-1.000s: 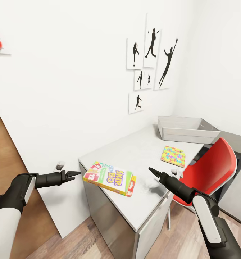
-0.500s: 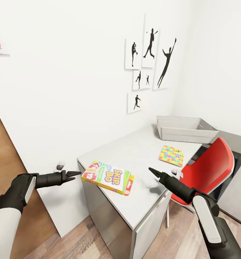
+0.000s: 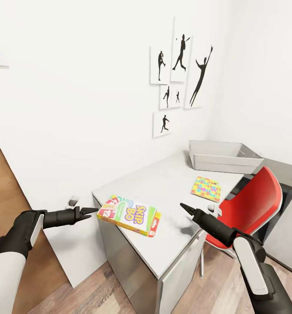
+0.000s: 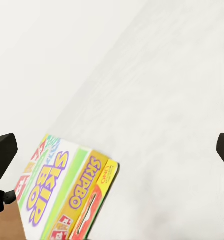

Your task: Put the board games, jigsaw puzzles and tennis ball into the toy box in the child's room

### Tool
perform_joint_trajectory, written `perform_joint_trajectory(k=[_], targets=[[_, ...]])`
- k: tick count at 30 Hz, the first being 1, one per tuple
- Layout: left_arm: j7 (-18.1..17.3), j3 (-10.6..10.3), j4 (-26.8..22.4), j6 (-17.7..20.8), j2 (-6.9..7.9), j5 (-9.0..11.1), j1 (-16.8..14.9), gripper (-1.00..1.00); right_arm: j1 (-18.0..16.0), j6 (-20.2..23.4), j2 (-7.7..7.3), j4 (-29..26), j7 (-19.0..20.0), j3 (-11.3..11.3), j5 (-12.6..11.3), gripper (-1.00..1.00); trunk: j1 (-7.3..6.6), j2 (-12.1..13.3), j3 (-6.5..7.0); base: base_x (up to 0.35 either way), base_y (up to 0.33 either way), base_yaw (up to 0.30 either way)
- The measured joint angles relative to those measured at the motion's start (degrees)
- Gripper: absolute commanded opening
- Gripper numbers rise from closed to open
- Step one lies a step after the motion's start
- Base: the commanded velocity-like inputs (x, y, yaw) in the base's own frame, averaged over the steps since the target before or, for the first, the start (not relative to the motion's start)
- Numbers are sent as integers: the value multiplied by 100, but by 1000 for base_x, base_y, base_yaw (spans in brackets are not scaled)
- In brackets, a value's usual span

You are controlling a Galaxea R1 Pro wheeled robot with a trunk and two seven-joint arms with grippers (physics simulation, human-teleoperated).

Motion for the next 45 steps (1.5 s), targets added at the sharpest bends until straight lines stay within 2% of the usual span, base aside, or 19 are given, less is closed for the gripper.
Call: perform_joint_trajectory(k=[45], targets=[[2, -5, -1, -5, 0, 7, 0, 100, 0, -1, 0, 1, 6, 0, 0, 100, 0, 0, 0, -5, -23, 0]])
